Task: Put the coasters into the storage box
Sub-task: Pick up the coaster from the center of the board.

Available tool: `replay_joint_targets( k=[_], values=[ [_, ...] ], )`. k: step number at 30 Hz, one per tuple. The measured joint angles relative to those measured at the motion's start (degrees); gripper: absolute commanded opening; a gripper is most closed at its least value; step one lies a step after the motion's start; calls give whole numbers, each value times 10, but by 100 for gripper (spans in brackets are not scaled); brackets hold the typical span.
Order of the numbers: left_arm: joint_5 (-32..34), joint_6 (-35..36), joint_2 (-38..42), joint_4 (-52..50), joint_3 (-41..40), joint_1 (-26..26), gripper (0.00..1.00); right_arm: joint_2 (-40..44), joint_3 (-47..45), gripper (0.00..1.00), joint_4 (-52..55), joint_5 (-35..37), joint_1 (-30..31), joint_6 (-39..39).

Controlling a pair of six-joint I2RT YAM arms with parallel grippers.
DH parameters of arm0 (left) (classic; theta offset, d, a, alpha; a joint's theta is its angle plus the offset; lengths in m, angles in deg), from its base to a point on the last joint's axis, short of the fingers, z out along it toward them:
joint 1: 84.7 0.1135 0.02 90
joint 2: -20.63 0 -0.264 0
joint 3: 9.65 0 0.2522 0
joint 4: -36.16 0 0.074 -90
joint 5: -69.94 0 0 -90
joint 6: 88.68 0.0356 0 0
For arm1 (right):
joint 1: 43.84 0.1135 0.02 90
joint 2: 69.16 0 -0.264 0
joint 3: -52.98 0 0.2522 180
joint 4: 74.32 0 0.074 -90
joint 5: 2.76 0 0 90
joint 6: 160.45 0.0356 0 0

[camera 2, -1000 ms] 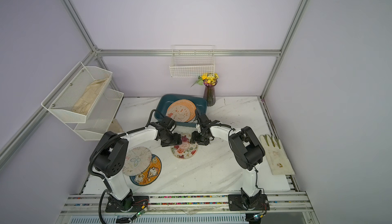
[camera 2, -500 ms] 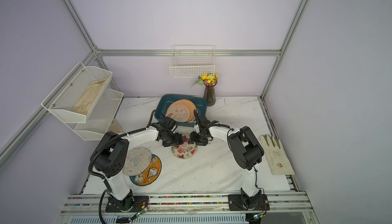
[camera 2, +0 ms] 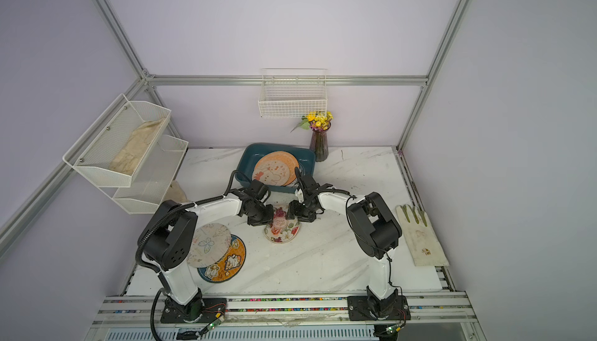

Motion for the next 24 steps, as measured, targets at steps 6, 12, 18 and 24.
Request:
replay_joint_targets(
  k=[6,12,18,24],
  values=[
    [-7,1,24,-20,0,0,0,8,-9,73,-2,-7,-11,-2],
    [-12,12,69,-72,26,0,0,32,-34,77,6,-18,-44,-4],
    [-42,43,70,-109,143,8,0,50,-52,77,14,-18,-63,-4],
    [-73,80,34,-127,302,36,0,69,-61,78,19,-21,-66,-4]
  ],
)
